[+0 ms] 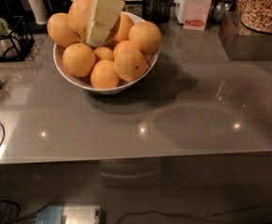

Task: Pick orange from white bowl

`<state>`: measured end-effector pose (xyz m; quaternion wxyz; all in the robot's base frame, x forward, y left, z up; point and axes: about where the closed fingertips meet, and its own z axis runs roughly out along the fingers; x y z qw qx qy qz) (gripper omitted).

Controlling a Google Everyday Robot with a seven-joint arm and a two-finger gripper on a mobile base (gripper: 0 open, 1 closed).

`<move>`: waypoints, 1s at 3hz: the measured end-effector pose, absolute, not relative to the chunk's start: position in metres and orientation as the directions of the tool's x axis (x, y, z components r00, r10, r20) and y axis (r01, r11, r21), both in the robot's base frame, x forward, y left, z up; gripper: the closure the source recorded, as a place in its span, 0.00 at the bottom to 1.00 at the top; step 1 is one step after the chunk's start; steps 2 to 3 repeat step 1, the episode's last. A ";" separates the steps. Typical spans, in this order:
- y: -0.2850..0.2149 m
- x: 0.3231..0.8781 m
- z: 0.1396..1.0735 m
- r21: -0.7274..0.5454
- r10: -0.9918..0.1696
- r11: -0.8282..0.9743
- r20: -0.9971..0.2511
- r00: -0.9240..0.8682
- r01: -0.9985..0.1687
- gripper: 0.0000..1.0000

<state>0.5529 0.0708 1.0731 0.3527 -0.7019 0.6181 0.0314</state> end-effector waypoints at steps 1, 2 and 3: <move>0.071 0.553 1.073 -0.456 -0.845 0.013 -0.480 0.234 -0.890 1.00; 0.071 0.553 1.073 -0.456 -0.845 0.013 -0.480 0.234 -0.890 1.00; 0.071 0.553 1.073 -0.456 -0.845 0.013 -0.480 0.234 -0.890 1.00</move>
Offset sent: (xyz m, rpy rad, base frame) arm 0.0000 0.0000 0.0000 0.0000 0.0000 0.0000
